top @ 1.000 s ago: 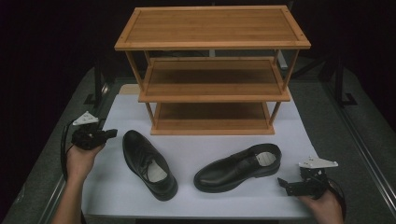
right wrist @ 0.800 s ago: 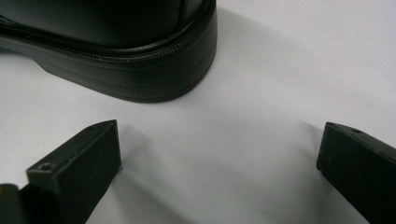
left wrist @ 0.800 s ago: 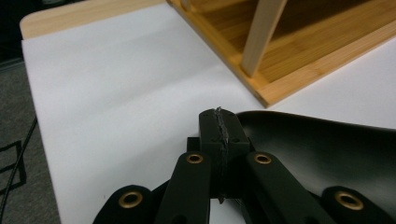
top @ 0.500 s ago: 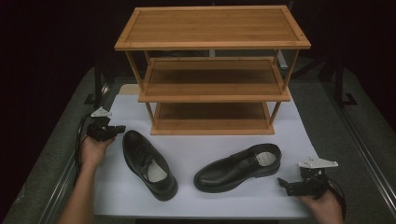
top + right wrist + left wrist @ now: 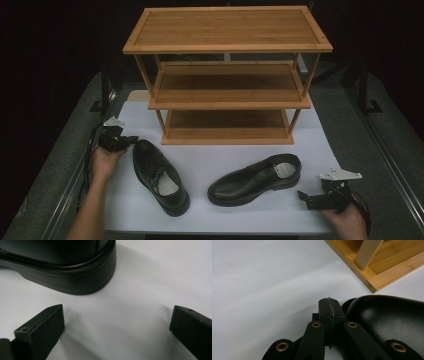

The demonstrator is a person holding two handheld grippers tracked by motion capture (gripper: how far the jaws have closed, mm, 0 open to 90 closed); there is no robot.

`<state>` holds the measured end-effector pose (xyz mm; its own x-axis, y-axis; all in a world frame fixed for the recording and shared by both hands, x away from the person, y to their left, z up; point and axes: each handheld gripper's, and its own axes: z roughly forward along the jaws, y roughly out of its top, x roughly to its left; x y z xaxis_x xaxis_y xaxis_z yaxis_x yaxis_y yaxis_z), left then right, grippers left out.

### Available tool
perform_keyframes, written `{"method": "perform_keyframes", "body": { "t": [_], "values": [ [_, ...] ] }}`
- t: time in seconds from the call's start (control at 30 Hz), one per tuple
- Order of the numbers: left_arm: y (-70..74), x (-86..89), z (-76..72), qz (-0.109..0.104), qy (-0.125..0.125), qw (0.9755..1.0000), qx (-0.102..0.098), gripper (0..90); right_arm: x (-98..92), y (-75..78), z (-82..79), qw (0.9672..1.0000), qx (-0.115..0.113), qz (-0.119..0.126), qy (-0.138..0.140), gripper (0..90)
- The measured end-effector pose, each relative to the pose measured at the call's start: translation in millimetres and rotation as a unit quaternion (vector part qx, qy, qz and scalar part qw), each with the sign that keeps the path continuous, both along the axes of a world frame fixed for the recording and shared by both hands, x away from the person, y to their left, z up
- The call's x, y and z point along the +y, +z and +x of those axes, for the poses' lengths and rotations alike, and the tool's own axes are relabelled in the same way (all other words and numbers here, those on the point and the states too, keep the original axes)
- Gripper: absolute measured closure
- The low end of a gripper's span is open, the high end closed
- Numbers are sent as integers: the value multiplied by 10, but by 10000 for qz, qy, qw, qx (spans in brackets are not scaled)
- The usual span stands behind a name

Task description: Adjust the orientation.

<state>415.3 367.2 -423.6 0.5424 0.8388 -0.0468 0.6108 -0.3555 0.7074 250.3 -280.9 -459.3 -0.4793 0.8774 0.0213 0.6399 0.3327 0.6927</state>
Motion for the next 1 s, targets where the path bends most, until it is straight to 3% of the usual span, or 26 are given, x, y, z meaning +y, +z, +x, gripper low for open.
{"method": "perform_keyframes", "body": {
  "t": [0.3, 0.53, 1.0],
  "values": [
    [-23, -249, 40, -124, -298, 9995, -30, 900, -1, 0, 0, 10000, 0, 3, 0, 0],
    [-21, -558, 66, -129, -637, 9979, -81, 900, -2, 0, 0, 10000, 0, 7, -1, 0],
    [-46, -915, 70, -211, -954, 9951, -115, 900, -2, 0, -1, 10000, -1, 10, -1, 0]
  ]
}}
